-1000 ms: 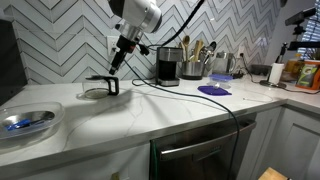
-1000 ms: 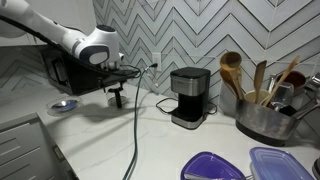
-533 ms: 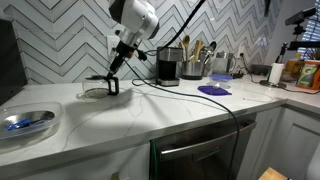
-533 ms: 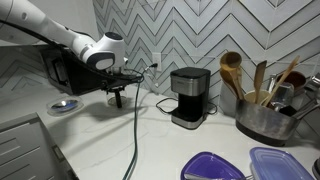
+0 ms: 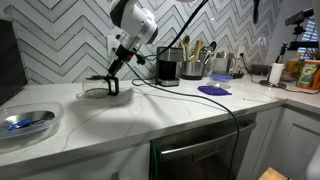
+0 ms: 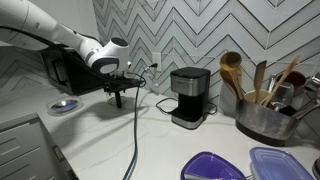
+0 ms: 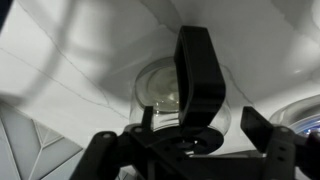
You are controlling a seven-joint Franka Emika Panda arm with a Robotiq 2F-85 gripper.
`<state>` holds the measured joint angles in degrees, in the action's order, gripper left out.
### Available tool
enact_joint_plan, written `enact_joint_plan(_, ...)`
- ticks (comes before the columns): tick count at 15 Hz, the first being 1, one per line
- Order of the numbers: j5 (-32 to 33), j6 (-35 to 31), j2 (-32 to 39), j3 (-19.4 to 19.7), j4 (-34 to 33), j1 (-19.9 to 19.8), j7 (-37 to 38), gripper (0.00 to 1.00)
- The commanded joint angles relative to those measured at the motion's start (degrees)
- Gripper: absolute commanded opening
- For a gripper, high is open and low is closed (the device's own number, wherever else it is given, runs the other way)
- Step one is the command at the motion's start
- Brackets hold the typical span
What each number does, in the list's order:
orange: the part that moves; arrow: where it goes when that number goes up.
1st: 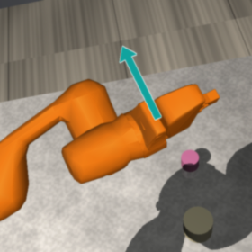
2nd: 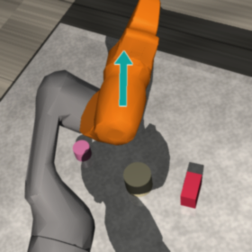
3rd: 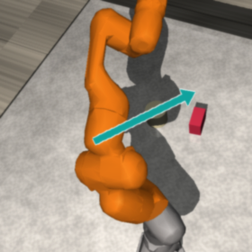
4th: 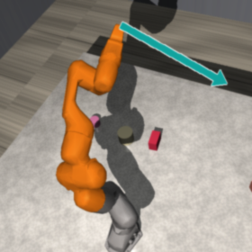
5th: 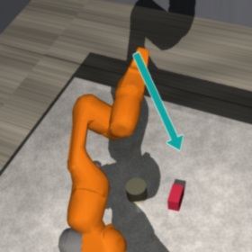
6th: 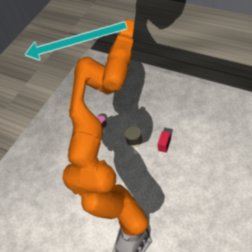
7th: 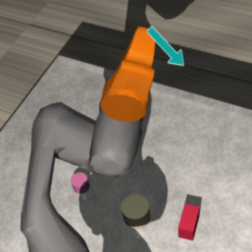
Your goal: Pick up the carafe and slot it onto the coffee drip pan of the coffee machine
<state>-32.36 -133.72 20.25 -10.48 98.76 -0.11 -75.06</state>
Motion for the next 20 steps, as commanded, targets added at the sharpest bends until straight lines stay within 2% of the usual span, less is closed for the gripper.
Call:
enact_joint_plan(1,-0.7,1.7,1.9,-1.2,-1.8,-1.4,-1.5,0.58)
enact_joint_plan(4,-0.7,1.3,2.8,-1.5,-2.5,-1.5,-1.5,0.33)
enact_joint_plan(8,-0.8,0.9,3.2,-1.7,-3.2,-1.7,-1.5,0.05)
enact_joint_plan(9,-1.0,1.1,3.1,-1.8,-3.1,-1.8,-1.5,0.07)
enact_joint_plan(14,-2.3,1.6,0.5,-2.9,-1.4,-2.6,-1.7,0.07)
enact_joint_plan(20,-7.8,5.6,-9.9,-1.4,5.3,-3.8,1.4,0.07)
